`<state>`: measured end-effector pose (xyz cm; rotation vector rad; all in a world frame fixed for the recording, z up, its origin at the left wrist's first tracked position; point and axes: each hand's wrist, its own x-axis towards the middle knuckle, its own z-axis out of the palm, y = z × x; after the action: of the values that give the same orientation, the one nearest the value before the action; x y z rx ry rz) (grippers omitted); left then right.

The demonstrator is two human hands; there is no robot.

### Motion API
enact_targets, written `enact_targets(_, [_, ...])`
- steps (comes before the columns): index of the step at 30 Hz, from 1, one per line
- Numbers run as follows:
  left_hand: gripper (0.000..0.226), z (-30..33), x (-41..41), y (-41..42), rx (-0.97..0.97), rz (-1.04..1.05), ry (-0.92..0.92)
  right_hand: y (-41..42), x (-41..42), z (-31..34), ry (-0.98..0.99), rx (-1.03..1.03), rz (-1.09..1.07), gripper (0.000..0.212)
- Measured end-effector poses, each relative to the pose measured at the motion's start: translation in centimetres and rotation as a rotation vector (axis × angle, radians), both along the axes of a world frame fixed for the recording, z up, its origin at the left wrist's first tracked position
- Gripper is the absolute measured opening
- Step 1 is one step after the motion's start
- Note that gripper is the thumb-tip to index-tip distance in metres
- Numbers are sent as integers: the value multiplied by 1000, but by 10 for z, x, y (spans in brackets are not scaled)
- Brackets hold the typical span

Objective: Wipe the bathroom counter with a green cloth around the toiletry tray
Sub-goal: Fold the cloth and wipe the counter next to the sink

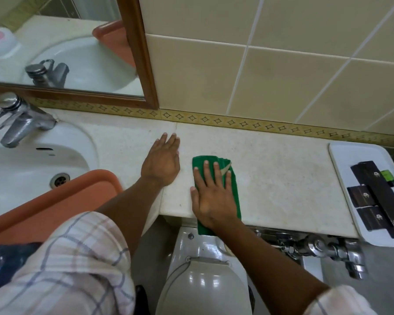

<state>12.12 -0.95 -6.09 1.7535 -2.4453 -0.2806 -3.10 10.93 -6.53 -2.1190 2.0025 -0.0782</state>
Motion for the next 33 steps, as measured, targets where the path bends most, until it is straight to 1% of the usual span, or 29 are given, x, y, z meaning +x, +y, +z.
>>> enact_targets(9, [53,-4,0,-5,3,-7,-5,-113,21,4,15,2,-2,64])
enact_targets(13, [58,-4,0,-7,9,-9,17,-138,24,0,39,-1,-18,67])
enact_targets(16, [57,-5,3,-6,27,-10,10,-126,26,-1,20,-2,-32,67])
enact_targets(19, [57,-7,6,-5,13,-30,-23,-96,31,-4,6,-19,-49,65])
enact_targets(23, [52,-8,8,-4,-15,-15,5,-45,24,-7,-1,-22,31,64])
enact_targets(26, [50,-10,10,-2,-37,-19,20,-35,-4,-4,-23,-12,70,63])
enact_targets(27, [50,-10,6,-4,-41,-27,31,-32,-21,-3,-21,-18,46,62])
enact_targets(29, [53,-9,6,-6,-30,-36,42,-26,-57,-2,-23,-34,-15,61])
enact_targets(33, [61,-7,4,-4,-31,-55,40,-1,-163,0,34,-42,-209,60])
